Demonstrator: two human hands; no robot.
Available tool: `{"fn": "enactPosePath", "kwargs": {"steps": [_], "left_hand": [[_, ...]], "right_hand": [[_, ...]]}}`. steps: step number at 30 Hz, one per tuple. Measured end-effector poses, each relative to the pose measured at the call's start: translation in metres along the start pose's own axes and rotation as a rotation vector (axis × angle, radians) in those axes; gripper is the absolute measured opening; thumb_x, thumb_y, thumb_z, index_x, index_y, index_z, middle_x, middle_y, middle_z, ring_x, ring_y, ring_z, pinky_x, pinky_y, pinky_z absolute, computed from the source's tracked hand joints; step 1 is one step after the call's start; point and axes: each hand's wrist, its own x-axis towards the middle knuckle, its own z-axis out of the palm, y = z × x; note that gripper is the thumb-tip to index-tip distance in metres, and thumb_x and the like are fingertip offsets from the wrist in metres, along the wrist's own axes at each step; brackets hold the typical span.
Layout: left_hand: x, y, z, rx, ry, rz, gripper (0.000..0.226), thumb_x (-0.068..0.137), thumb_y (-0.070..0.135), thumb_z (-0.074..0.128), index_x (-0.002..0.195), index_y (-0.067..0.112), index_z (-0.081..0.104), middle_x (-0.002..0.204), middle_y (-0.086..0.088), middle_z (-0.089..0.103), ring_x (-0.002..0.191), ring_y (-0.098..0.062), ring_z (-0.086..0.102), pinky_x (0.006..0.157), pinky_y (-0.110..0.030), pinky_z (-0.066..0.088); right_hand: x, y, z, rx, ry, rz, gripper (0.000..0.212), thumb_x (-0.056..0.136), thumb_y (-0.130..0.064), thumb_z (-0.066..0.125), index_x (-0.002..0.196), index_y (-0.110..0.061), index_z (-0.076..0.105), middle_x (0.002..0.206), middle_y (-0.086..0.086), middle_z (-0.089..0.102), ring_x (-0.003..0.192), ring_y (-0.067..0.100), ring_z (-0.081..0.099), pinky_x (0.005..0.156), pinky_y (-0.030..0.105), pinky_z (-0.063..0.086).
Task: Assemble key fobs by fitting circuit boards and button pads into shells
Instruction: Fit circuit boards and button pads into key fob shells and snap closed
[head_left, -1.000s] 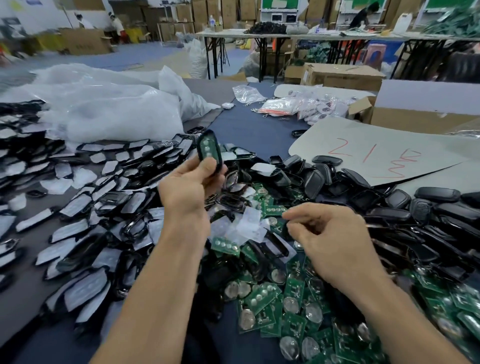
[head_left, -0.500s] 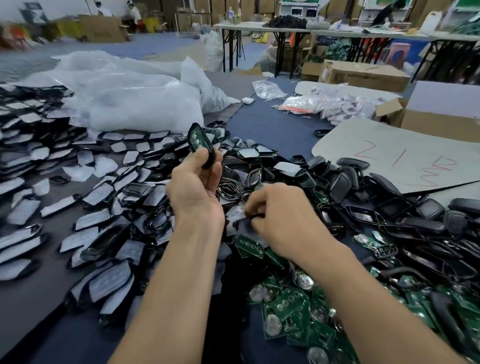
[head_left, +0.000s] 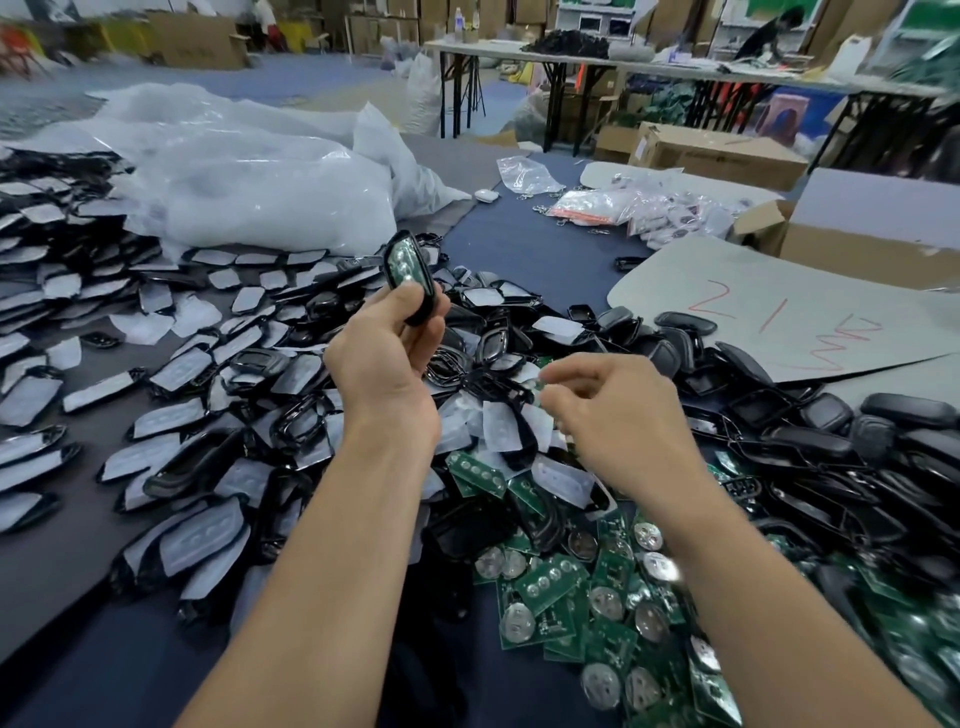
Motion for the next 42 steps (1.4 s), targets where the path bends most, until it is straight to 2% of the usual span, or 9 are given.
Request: {"fn": "enactPosePath", "kwargs": {"steps": [4,8,14,21,25,28,33,36,42], "left_hand": [[0.002,-0.006,0.0,0.053,0.01,-0.011,0.005,0.089,-0.004,0.07,0.091,0.0,0.073,0.081,-0.009,0.075,0.068,-0.015,0.074,0.056,-0.015,0.054],[0.001,-0.013,0.004,0.081,0.003,-0.022,0.012,0.088,-0.004,0.072,0.1,-0.004,0.073,0.08,-0.01,0.075,0.069,-0.016,0.074,0.056,-0.017,0.056],[-0.003,-0.016,0.003,0.116,0.001,-0.012,0.025,0.088,-0.004,0.073,0.113,-0.008,0.071,0.083,-0.011,0.075,0.071,-0.017,0.075,0.058,-0.017,0.056],[-0.01,-0.019,0.009,0.199,-0.03,0.045,0.024,0.088,-0.003,0.074,0.112,-0.002,0.071,0.078,-0.007,0.076,0.07,-0.017,0.076,0.062,-0.019,0.059],[-0.012,-0.021,0.01,0.246,-0.039,0.07,0.018,0.089,-0.003,0.073,0.106,0.002,0.072,0.076,-0.006,0.077,0.07,-0.017,0.076,0.062,-0.019,0.058],[-0.013,-0.023,0.012,0.284,-0.064,0.077,0.013,0.088,-0.004,0.073,0.086,0.009,0.074,0.074,-0.005,0.077,0.069,-0.016,0.075,0.06,-0.019,0.057],[-0.014,-0.026,0.013,0.294,-0.062,0.081,0.013,0.088,-0.004,0.072,0.085,0.008,0.075,0.075,-0.006,0.076,0.068,-0.015,0.074,0.057,-0.018,0.055],[-0.011,-0.025,0.012,0.263,-0.035,0.075,0.013,0.088,-0.004,0.072,0.099,0.002,0.074,0.076,-0.006,0.076,0.068,-0.016,0.074,0.058,-0.019,0.056],[0.001,-0.021,0.005,0.165,0.092,0.077,0.012,0.086,-0.005,0.072,0.098,-0.003,0.073,0.068,-0.004,0.075,0.064,-0.018,0.074,0.057,-0.02,0.056]], "right_hand": [[-0.012,0.009,-0.015,-0.295,-0.184,0.052,0.004,0.087,-0.032,0.079,0.088,-0.033,0.076,0.083,-0.016,0.072,0.064,-0.003,0.067,0.049,0.007,0.044],[-0.034,0.021,-0.011,-0.445,-0.161,0.044,0.032,0.09,-0.042,0.076,0.12,-0.036,0.068,0.095,-0.009,0.068,0.079,0.011,0.064,0.076,0.033,0.056],[-0.033,0.035,-0.013,-0.106,-0.029,0.051,0.017,0.08,-0.043,0.086,0.08,-0.032,0.073,0.067,-0.01,0.068,0.053,0.001,0.057,0.047,0.016,0.043],[-0.029,0.043,-0.02,-0.005,-0.061,0.041,0.022,0.087,-0.023,0.077,0.066,-0.03,0.077,0.054,-0.005,0.067,0.039,0.003,0.043,0.041,0.012,0.034],[-0.029,0.046,-0.02,0.026,0.038,0.027,0.02,0.087,-0.033,0.077,0.071,-0.045,0.077,0.063,-0.005,0.071,0.053,0.02,0.057,0.044,0.02,0.043],[-0.028,0.048,-0.021,0.131,0.139,0.048,0.018,0.085,-0.039,0.076,0.075,-0.053,0.076,0.075,-0.013,0.075,0.069,0.011,0.065,0.049,0.011,0.046],[-0.024,0.052,-0.027,0.146,0.099,0.105,0.01,0.08,-0.035,0.072,0.073,-0.032,0.078,0.056,0.005,0.06,0.051,0.009,0.046,0.055,0.026,0.044],[-0.028,0.049,-0.023,-0.046,-0.021,0.076,0.035,0.085,-0.043,0.073,0.064,-0.015,0.071,0.045,0.0,0.045,0.042,0.01,0.036,0.045,0.021,0.037],[-0.028,0.035,-0.012,-0.191,0.227,-0.057,0.052,0.098,-0.049,0.058,0.062,-0.012,0.057,0.041,-0.004,0.045,0.041,0.016,0.035,0.048,0.03,0.037]]}}
